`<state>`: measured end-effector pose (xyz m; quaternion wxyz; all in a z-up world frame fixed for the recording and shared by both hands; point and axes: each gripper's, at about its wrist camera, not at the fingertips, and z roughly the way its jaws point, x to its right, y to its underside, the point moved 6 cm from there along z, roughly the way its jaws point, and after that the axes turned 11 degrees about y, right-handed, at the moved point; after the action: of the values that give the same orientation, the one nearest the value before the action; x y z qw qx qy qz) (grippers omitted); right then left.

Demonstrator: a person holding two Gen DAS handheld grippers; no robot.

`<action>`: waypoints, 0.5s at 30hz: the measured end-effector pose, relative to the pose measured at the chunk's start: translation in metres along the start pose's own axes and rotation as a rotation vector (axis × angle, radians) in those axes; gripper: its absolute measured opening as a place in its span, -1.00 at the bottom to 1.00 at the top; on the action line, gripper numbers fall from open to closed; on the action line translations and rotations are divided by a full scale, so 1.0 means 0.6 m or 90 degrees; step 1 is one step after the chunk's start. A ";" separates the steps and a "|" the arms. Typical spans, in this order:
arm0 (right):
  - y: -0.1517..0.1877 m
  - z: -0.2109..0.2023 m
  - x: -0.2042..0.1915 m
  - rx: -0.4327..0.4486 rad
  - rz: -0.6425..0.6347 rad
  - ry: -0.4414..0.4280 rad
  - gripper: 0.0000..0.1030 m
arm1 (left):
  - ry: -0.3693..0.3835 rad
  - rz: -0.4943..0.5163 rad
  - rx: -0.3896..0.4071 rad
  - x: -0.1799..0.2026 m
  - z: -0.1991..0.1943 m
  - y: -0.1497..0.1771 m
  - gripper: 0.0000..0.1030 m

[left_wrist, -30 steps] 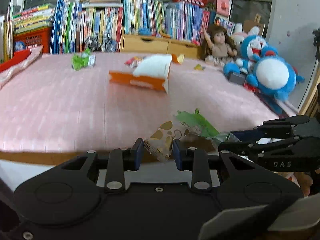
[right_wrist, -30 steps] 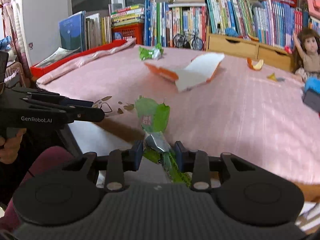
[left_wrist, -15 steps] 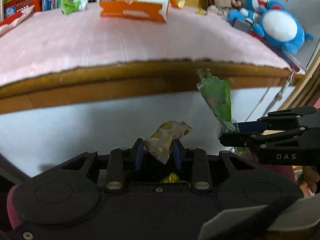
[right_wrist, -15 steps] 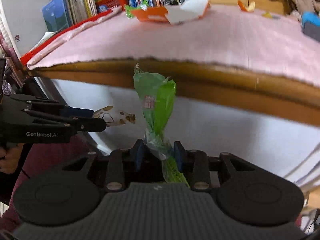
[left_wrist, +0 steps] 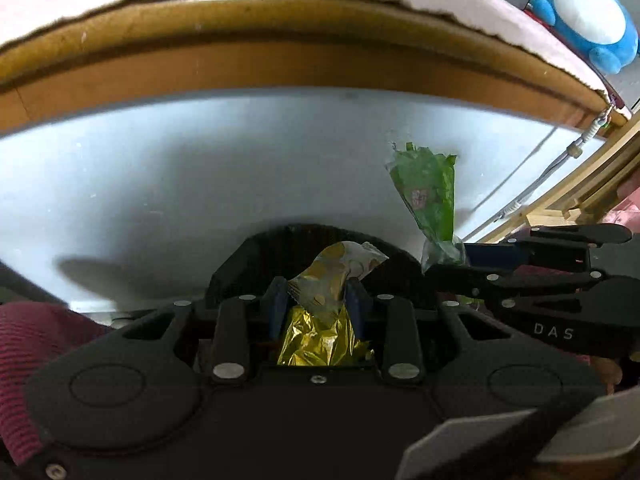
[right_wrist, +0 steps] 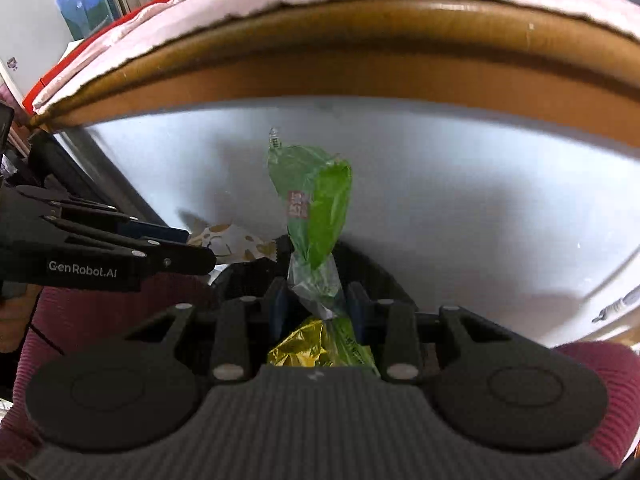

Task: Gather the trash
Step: 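Carry white paper and green wrapper down into the bin and open both grippers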

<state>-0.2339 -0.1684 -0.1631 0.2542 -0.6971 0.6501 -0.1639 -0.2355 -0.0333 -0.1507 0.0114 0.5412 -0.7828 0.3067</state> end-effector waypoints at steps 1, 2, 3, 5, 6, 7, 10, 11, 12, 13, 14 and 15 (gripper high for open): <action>0.003 0.001 0.001 -0.002 0.001 -0.001 -0.25 | 0.000 -0.001 -0.004 0.000 0.002 0.001 -0.40; 0.005 0.002 0.000 -0.005 0.002 -0.002 -0.25 | -0.001 -0.001 -0.006 0.000 0.004 0.002 -0.40; 0.006 0.004 0.000 -0.007 0.003 -0.003 -0.24 | -0.001 -0.001 -0.009 0.000 0.005 0.002 -0.40; 0.005 0.007 -0.007 -0.011 0.000 -0.005 -0.20 | -0.002 -0.002 -0.014 0.000 0.009 0.001 -0.38; 0.006 0.008 -0.008 -0.012 -0.001 -0.004 -0.19 | -0.001 -0.003 -0.016 -0.005 0.007 0.003 -0.36; 0.008 0.008 -0.010 -0.013 -0.003 -0.004 -0.19 | -0.002 -0.005 -0.018 -0.001 0.008 0.003 -0.36; 0.006 0.010 -0.015 -0.014 -0.006 -0.003 -0.06 | -0.009 -0.003 -0.020 -0.003 0.008 0.002 -0.26; 0.003 0.011 -0.017 -0.013 -0.006 -0.003 0.09 | -0.012 -0.002 -0.020 -0.003 0.008 0.001 -0.14; 0.002 0.012 -0.018 -0.013 -0.005 -0.004 0.09 | -0.016 -0.002 -0.020 -0.001 0.010 0.003 -0.01; 0.001 0.012 -0.018 -0.012 -0.004 -0.004 0.09 | -0.021 -0.002 -0.021 -0.002 0.010 0.002 0.03; 0.001 0.011 -0.014 -0.012 -0.004 -0.003 0.10 | -0.025 -0.002 -0.022 -0.002 0.011 0.003 0.06; 0.000 0.011 -0.013 -0.011 -0.003 -0.001 0.12 | -0.027 -0.003 -0.022 -0.002 0.011 0.002 0.08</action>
<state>-0.2312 -0.1595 -0.1680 0.2484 -0.7011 0.6493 -0.1585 -0.2342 -0.0354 -0.1572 0.0045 0.5493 -0.7868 0.2815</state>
